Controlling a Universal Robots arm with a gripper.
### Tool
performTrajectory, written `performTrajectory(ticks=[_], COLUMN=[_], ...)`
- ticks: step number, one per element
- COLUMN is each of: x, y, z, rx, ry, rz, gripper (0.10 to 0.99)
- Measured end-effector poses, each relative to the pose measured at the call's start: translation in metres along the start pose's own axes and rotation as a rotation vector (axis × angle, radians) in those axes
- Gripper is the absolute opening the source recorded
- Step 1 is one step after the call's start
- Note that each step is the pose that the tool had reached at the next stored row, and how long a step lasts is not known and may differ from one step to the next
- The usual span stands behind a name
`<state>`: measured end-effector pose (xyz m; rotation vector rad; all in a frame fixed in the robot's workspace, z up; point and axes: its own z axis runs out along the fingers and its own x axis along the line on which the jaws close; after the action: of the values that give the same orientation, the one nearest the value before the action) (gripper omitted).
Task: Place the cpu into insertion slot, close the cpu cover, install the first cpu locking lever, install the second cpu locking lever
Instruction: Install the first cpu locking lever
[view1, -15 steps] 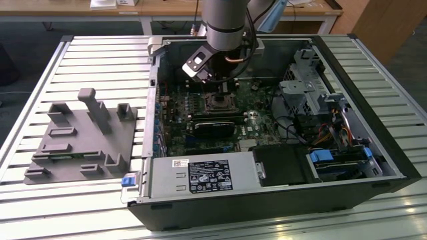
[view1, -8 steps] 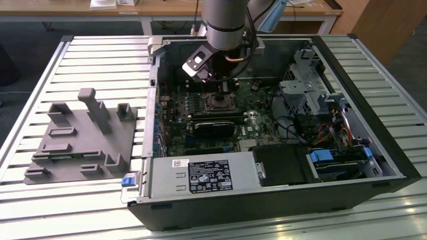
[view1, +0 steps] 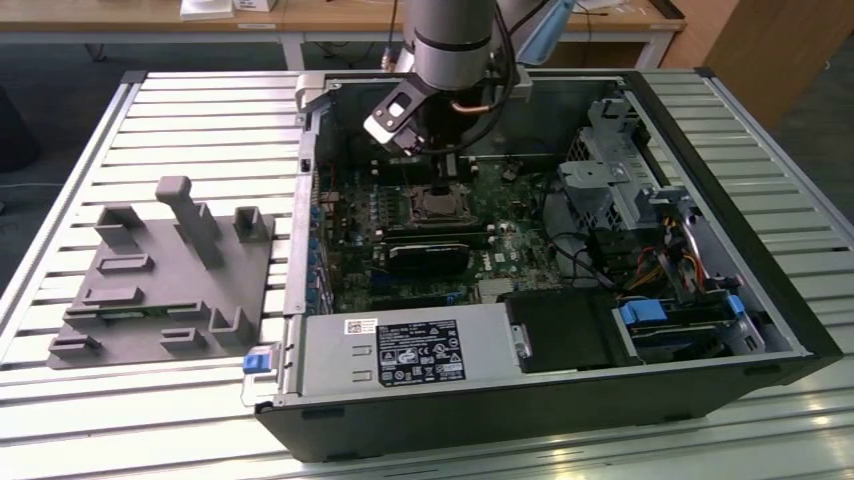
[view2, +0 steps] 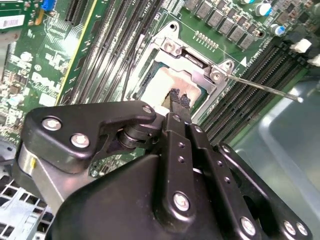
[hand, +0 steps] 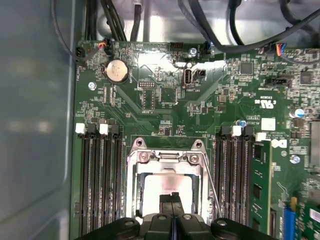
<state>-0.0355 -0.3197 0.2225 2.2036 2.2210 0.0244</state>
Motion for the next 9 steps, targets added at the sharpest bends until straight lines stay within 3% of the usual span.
performTrajectory(ticks=[4, 9], x=[0.0000, 0.0001], y=[0.0002, 0.0007], z=[-0.0120, -0.0342], rx=[0.000, 0.000], ry=[-0.0001, 0.0001], rz=[0.000, 0.000], gripper=[0.106, 0.106])
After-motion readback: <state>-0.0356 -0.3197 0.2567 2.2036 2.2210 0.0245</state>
